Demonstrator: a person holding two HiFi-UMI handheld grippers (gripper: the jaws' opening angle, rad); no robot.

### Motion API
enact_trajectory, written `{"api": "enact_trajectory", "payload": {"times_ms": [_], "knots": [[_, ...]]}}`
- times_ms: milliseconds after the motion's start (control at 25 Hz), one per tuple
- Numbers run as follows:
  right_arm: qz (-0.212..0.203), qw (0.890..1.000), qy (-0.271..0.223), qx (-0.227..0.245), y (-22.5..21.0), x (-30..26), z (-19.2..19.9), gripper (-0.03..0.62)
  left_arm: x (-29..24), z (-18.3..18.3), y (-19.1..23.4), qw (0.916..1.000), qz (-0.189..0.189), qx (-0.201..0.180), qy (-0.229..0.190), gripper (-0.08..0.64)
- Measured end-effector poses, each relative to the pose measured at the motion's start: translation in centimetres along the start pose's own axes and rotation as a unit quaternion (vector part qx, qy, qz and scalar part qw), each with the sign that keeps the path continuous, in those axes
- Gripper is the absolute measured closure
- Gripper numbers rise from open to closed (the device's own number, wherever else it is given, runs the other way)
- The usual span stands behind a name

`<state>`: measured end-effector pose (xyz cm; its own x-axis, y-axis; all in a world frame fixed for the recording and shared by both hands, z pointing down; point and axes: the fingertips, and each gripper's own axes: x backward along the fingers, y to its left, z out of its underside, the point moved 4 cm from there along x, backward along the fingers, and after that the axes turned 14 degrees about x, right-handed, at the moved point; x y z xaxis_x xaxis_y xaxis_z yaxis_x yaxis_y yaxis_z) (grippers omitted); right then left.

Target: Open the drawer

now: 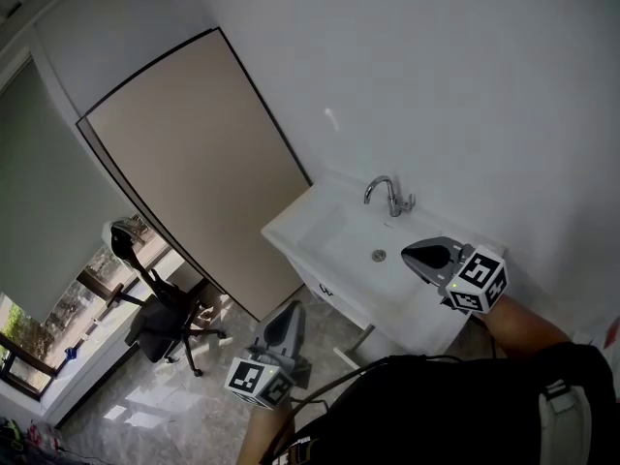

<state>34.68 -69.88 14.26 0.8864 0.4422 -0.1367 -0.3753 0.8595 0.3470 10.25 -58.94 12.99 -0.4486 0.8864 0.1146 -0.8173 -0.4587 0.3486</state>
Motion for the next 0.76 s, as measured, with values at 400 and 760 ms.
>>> {"api": "enact_trajectory", "payload": {"times_ms": [400,760], "knots": [[0.0,1.0,0.001,0.003,0.01,0.14,-0.01,0.595,-0.02,-0.17,-0.21,1.0,0.003,0.002,-0.005,0.56],[0.002,1.0,0.001,0.003,-0.2,0.43,-0.13,0.595,-0.12,-0.25,-0.28,1.0,0.001,0.0,-0.004,0.56]]}}
